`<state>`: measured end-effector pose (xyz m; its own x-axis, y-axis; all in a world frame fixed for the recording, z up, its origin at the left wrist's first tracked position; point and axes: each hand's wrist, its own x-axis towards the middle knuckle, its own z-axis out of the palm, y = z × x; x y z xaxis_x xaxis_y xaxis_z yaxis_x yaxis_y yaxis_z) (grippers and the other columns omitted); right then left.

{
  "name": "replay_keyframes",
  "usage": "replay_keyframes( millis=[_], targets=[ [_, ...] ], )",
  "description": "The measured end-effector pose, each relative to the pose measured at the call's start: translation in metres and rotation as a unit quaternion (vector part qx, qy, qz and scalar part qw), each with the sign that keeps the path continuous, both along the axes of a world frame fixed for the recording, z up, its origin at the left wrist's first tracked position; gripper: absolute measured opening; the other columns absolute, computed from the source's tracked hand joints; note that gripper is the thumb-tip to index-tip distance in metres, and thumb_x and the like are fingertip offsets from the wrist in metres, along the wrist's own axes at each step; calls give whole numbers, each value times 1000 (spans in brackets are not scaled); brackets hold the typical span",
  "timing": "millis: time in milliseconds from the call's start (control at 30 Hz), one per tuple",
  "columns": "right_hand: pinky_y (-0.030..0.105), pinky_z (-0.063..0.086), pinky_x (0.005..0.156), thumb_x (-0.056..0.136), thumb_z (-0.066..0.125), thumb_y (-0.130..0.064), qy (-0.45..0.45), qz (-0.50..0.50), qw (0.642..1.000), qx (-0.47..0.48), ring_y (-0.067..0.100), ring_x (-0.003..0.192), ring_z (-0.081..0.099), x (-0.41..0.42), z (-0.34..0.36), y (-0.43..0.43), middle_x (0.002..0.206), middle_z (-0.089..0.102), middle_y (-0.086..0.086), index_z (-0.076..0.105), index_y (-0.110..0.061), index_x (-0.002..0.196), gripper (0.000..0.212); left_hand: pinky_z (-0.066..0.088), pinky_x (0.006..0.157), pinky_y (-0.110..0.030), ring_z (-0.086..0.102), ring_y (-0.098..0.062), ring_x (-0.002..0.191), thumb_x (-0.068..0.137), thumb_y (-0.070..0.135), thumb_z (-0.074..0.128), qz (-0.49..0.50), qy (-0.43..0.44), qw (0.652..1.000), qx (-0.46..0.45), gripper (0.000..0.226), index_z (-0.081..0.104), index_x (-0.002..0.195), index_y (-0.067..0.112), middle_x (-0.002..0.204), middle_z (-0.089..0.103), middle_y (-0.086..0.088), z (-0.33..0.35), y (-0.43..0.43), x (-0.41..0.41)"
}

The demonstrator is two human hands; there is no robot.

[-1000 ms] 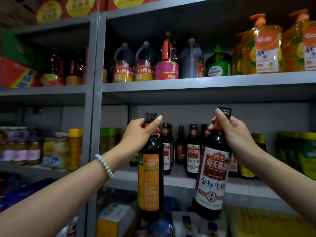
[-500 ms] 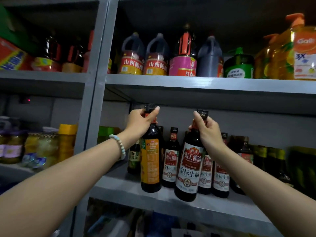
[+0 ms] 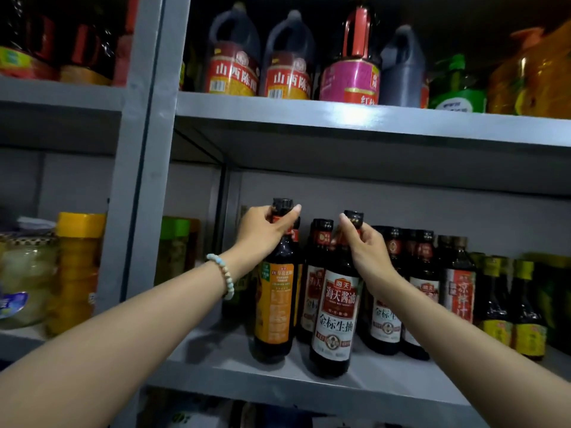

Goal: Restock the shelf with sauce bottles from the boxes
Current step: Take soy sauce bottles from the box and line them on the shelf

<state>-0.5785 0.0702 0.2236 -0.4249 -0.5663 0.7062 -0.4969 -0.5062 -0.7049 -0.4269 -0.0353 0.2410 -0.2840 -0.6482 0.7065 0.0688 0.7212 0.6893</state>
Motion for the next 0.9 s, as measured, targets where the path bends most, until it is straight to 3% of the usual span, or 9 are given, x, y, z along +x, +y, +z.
replay_keyframes(
  millis=[133,367,467,600,767,833,900],
  targets=[
    [39,59,77,90,55,-45,-10,-5,1000,18,27,84,72,-6,-11,-11,92,73,15,67,-7,99,41,55,71,-36,69,-24,77,82,49,64,-7,-1,1000,14,47,70,84,2,81,73,-11,-7,-2,-8],
    [49,57,83,88,58,-47,-19,10,1000,21,32,87,71,-9,-12,-21,94,72,20,66,-4,102,46,56,69,-34,69,-12,70,81,49,66,5,-8,1000,8,37,72,78,12,73,73,2,-16,-9,-20],
    [44,58,81,88,59,-44,-22,20,999,17,35,87,70,-11,-13,-25,93,71,21,66,-3,101,44,55,68,-30,68,-10,71,81,49,65,2,-11,1000,13,30,70,77,19,74,72,6,-17,-11,-24],
    [27,57,69,89,60,-39,-26,20,999,6,25,80,70,-9,-18,-25,86,72,16,66,-4,99,37,54,68,-24,66,-6,74,83,50,62,-21,-15,999,21,22,64,79,28,77,69,10,-21,-10,-30],
    [34,56,83,88,62,-37,-35,28,999,-1,23,90,71,-7,-32,-21,95,73,11,68,-13,101,28,45,54,-11,59,4,68,87,47,59,-41,17,998,34,19,57,74,33,72,63,16,-30,-2,-36],
    [31,56,82,87,64,-35,-40,31,999,1,20,91,70,-5,-37,-18,96,73,8,68,-14,102,26,41,51,-4,58,7,69,89,47,56,-56,19,998,34,16,57,80,34,77,63,17,-33,0,-36],
    [25,55,78,86,65,-34,-51,41,998,6,15,92,70,-2,-41,-13,97,73,3,68,-17,103,25,41,58,-6,58,6,79,90,50,51,-74,19,996,44,19,59,93,32,87,62,19,-39,-1,-36]
  ],
)
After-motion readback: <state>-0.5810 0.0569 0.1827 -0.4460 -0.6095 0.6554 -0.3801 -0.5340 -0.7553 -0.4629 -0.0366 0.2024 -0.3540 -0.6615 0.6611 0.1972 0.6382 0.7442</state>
